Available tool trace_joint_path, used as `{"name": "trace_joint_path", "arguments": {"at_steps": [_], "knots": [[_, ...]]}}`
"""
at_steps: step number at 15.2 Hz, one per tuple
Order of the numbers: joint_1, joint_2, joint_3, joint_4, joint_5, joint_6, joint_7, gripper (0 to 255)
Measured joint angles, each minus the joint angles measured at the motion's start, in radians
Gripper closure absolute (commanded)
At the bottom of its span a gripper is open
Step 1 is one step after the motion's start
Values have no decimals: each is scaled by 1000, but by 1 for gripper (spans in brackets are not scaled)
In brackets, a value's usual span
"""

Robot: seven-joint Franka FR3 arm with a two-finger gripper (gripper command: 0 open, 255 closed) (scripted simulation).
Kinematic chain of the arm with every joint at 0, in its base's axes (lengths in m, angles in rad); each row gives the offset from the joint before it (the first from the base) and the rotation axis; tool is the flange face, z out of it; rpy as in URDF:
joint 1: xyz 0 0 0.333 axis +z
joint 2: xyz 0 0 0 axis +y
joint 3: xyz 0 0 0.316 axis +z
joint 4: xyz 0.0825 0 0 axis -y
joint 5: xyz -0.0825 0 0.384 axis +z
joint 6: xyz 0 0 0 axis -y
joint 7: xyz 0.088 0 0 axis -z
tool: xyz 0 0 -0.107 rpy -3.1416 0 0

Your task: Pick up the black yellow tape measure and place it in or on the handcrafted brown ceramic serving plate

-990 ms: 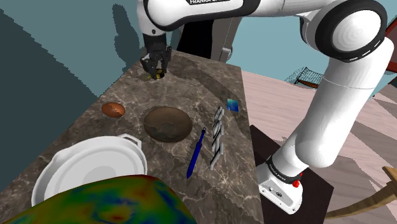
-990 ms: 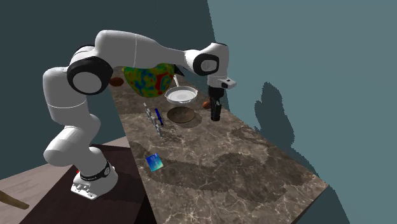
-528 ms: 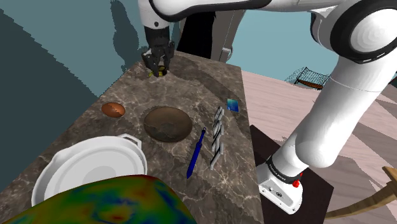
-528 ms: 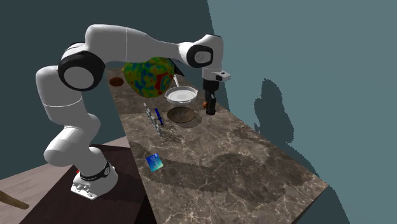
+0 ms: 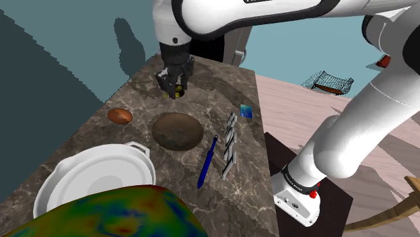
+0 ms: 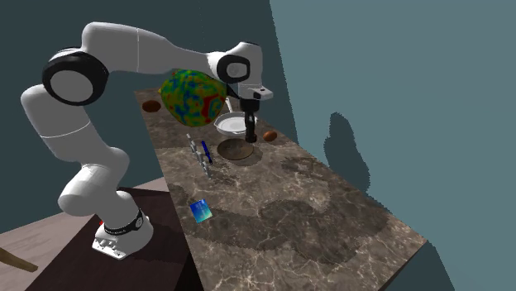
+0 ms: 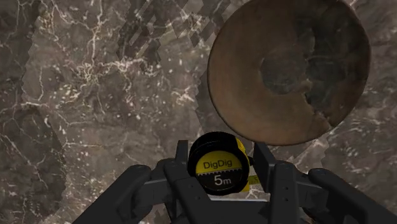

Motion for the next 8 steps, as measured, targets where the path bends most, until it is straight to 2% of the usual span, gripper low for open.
{"name": "trace_joint_path", "arguments": {"at_steps": [5, 8], "knots": [[44, -116, 41, -107, 65, -3, 62, 255], [53, -136, 48, -153, 76, 24, 74, 255]]}}
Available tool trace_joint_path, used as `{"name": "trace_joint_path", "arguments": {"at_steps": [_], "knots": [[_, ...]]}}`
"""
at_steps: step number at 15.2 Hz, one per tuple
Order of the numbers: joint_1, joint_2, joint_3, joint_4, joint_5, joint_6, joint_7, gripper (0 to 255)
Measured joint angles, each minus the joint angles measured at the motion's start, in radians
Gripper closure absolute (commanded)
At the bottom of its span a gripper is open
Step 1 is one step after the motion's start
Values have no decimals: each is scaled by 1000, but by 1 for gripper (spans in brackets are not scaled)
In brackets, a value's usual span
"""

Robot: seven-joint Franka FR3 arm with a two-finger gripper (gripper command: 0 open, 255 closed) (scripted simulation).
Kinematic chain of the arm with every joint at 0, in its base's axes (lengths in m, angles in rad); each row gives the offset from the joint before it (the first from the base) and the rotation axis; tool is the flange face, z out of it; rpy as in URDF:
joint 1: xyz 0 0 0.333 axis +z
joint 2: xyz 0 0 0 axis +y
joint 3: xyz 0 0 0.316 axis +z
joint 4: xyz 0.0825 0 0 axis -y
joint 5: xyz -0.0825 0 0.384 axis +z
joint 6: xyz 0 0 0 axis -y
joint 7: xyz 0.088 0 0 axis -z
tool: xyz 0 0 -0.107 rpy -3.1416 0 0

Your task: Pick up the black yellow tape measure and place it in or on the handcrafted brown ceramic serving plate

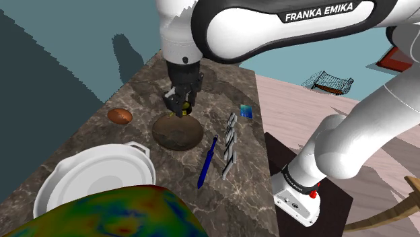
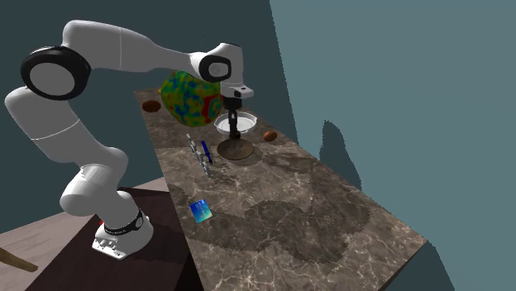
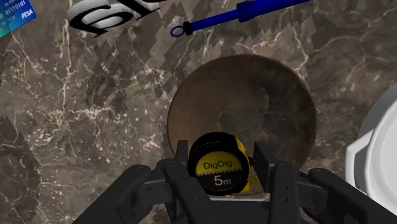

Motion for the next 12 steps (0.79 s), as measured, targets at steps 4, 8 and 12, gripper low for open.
{"name": "trace_joint_path", "arguments": {"at_steps": [4, 8, 12], "knots": [[2, 10, 5, -42, -3, 49, 12, 255], [1, 26, 7, -79, -12, 101, 19, 255], [2, 39, 11, -119, -18, 152, 30, 255]]}}
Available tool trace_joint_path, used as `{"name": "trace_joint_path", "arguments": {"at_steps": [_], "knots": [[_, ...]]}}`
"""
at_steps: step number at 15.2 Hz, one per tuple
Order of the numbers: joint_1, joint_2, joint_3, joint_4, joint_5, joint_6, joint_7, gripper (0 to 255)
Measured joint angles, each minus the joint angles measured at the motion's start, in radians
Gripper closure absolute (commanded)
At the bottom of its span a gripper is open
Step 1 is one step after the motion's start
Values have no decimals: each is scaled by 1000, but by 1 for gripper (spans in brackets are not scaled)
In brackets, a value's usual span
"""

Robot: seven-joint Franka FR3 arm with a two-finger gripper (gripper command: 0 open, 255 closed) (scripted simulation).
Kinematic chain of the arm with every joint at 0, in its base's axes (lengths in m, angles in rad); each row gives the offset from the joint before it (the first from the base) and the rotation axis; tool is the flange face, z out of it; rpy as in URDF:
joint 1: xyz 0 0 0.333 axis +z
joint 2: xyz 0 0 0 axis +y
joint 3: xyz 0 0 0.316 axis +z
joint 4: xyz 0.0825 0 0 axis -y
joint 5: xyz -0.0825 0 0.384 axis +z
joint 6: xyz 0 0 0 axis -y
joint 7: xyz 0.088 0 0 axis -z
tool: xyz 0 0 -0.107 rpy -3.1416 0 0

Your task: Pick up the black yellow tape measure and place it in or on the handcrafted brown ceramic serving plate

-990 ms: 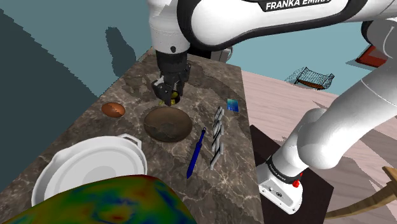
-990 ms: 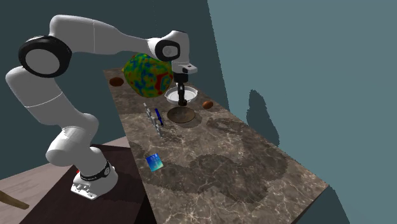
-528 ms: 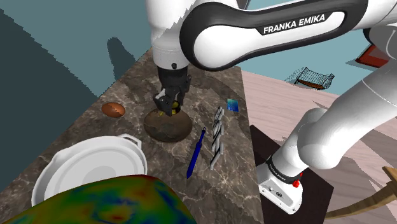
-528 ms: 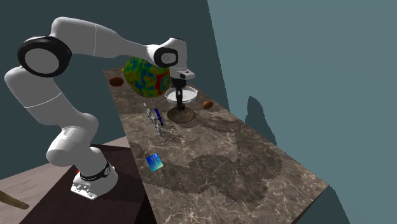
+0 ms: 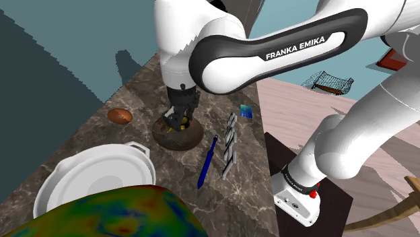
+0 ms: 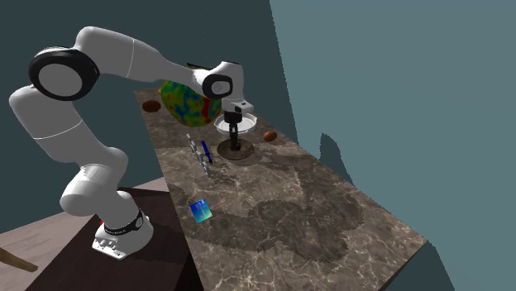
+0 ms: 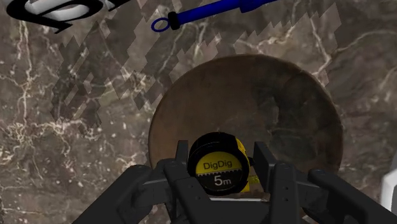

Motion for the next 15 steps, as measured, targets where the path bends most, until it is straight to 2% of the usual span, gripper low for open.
{"name": "trace_joint_path", "arguments": {"at_steps": [7, 8, 15], "knots": [[0, 6, 1, -8, -3, 13, 3, 255], [0, 6, 1, -8, -3, 13, 3, 0], [-1, 2, 0, 3, -1, 1, 0, 0]]}}
